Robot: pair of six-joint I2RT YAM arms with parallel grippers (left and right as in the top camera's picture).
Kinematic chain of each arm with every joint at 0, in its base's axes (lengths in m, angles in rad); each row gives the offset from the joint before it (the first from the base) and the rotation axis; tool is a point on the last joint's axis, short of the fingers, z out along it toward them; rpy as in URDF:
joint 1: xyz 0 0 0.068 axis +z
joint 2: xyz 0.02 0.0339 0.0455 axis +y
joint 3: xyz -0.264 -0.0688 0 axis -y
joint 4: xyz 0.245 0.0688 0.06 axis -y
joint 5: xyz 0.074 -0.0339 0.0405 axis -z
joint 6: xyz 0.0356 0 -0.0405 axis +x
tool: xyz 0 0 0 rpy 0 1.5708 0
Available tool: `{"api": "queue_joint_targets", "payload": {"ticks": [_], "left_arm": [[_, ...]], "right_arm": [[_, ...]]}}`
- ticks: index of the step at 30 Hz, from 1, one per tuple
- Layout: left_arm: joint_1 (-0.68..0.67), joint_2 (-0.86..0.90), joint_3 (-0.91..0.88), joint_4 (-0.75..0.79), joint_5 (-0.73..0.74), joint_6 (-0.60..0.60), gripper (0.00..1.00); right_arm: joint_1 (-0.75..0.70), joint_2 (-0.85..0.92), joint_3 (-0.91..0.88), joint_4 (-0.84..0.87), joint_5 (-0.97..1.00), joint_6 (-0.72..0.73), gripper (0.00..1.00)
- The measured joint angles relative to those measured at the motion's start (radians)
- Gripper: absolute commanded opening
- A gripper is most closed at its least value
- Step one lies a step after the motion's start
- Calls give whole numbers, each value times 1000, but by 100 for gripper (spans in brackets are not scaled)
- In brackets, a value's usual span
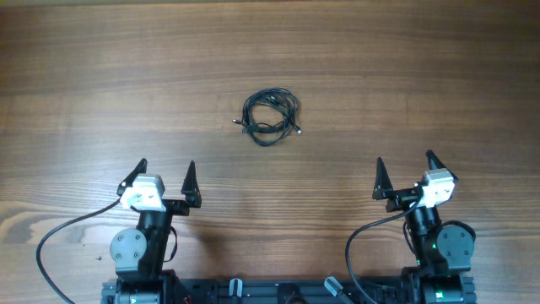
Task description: Untangle cables
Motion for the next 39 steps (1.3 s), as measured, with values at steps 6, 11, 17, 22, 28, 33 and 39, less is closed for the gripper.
{"api": "queue_joint_targets", "payload": {"ticks": [6,11,17,22,28,33,39], "left_arm": [[0,0,0,0,0,0,100],[0,0,0,0,0,0,100],[0,0,0,0,0,0,100],[0,0,0,0,0,0,100],[0,0,0,0,0,0,100],[0,0,0,0,0,0,100],[0,0,0,0,0,0,100]], "right_arm": [[-4,0,0,-1,14,-95,100],[-4,0,0,-1,21,-128,100],[-4,0,0,-1,21,-136,100],[-4,0,0,-1,21,-139,100],[-4,0,0,-1,21,-139,100],[-4,0,0,-1,21,-139,100],[-4,0,0,-1,21,-139,100]]}}
